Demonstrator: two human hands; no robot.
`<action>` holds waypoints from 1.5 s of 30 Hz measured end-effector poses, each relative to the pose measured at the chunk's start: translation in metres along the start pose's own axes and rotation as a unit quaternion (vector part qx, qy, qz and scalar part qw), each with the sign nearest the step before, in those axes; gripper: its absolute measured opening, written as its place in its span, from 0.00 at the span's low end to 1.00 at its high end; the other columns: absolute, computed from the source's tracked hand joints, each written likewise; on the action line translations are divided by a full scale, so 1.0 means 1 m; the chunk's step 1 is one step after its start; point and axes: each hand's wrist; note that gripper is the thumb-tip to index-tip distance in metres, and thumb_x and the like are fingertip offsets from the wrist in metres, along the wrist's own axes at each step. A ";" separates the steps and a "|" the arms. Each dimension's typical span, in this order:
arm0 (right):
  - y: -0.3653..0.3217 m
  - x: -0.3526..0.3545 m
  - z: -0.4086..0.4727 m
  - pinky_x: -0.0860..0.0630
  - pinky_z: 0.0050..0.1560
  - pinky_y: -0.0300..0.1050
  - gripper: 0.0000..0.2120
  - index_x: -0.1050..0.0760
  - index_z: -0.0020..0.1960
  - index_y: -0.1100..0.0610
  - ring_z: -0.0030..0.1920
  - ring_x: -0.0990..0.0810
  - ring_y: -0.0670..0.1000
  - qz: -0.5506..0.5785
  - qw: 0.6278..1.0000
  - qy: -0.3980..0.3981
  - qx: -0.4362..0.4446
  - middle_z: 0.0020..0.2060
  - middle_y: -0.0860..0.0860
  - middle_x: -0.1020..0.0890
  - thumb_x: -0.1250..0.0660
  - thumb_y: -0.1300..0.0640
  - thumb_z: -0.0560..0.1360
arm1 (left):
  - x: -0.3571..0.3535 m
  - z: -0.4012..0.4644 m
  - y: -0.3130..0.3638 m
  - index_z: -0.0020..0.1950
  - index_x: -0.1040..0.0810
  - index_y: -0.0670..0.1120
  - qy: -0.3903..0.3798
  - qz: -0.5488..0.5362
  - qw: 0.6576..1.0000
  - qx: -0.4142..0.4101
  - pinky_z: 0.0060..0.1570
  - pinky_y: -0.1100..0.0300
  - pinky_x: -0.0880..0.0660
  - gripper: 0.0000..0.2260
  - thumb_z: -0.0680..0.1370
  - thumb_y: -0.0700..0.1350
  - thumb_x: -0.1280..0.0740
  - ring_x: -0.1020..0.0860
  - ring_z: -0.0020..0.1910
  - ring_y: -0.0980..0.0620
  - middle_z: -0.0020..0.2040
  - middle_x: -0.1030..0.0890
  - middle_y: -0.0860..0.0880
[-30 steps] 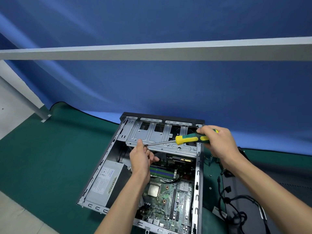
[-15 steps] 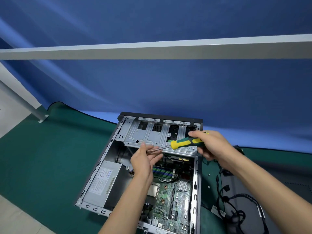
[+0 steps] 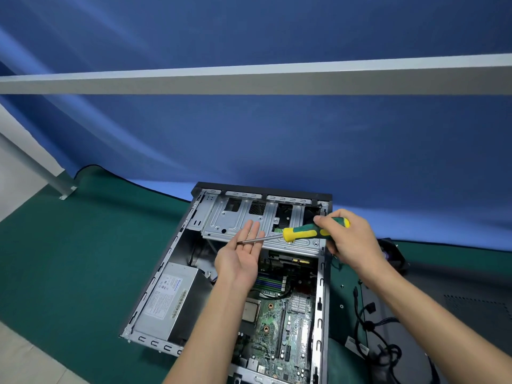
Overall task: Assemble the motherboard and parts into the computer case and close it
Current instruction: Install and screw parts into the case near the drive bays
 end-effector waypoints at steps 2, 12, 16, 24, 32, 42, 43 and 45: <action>0.001 -0.002 -0.001 0.40 0.20 0.35 0.10 0.26 0.39 0.57 0.19 0.37 0.46 -0.010 1.000 0.008 0.026 0.17 0.46 0.32 0.32 0.52 0.74 | 0.001 0.000 0.004 0.65 0.30 0.34 -0.006 -0.029 1.000 0.010 0.55 0.48 0.27 0.16 0.84 0.39 0.51 0.22 0.52 0.41 0.62 0.24 0.36; 0.000 -0.006 -0.003 0.41 0.23 0.38 0.10 0.27 0.39 0.58 0.20 0.39 0.45 -0.042 0.997 0.011 0.056 0.18 0.45 0.33 0.31 0.52 0.74 | 0.008 -0.002 0.008 0.56 0.28 0.33 -0.012 -0.063 0.998 0.030 0.54 0.44 0.26 0.16 0.83 0.40 0.53 0.21 0.49 0.38 0.57 0.23 0.33; -0.001 -0.004 -0.003 0.42 0.21 0.34 0.10 0.26 0.40 0.59 0.20 0.39 0.45 -0.030 0.998 0.005 0.051 0.19 0.45 0.32 0.32 0.54 0.74 | 0.013 -0.003 0.010 0.58 0.28 0.32 -0.037 -0.064 0.996 0.042 0.53 0.44 0.27 0.15 0.83 0.38 0.52 0.20 0.48 0.39 0.58 0.23 0.34; -0.011 0.003 -0.001 0.42 0.20 0.34 0.09 0.25 0.37 0.57 0.21 0.39 0.46 -0.033 0.998 -0.007 0.044 0.23 0.48 0.32 0.31 0.53 0.73 | 0.017 -0.011 0.012 0.61 0.28 0.33 -0.112 -0.031 0.991 0.060 0.51 0.44 0.26 0.13 0.81 0.36 0.47 0.18 0.49 0.39 0.55 0.19 0.35; -0.009 -0.004 -0.011 0.42 0.20 0.34 0.09 0.25 0.37 0.57 0.20 0.39 0.45 -0.031 0.995 0.031 0.094 0.20 0.46 0.32 0.32 0.54 0.73 | 0.010 -0.007 0.013 0.58 0.27 0.32 -0.070 -0.119 0.990 0.042 0.47 0.46 0.24 0.16 0.83 0.37 0.52 0.18 0.47 0.40 0.51 0.18 0.34; -0.009 -0.007 -0.012 0.41 0.22 0.37 0.09 0.26 0.36 0.57 0.21 0.39 0.46 -0.029 0.993 0.036 0.105 0.21 0.48 0.32 0.32 0.54 0.73 | 0.020 -0.011 0.013 0.57 0.26 0.32 -0.075 -0.125 0.988 0.044 0.48 0.45 0.25 0.15 0.81 0.36 0.51 0.18 0.46 0.39 0.51 0.18 0.34; -0.008 -0.008 -0.013 0.41 0.23 0.39 0.10 0.26 0.36 0.56 0.22 0.39 0.47 -0.031 0.993 0.035 0.106 0.22 0.48 0.32 0.32 0.54 0.73 | 0.019 -0.011 0.013 0.57 0.27 0.32 -0.076 -0.123 0.989 0.041 0.48 0.45 0.25 0.15 0.81 0.36 0.50 0.18 0.46 0.39 0.51 0.18 0.34; -0.008 -0.009 -0.013 0.41 0.26 0.41 0.10 0.27 0.35 0.55 0.24 0.39 0.48 -0.029 0.993 0.035 0.106 0.22 0.47 0.32 0.32 0.53 0.73 | 0.019 -0.011 0.013 0.58 0.27 0.32 -0.076 -0.115 0.990 0.036 0.48 0.46 0.24 0.15 0.81 0.36 0.50 0.18 0.48 0.39 0.52 0.19 0.34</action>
Point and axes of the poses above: each hand's wrist, its own z-axis towards the middle knuckle, its own x-axis out of the back of the hand, y = z × x
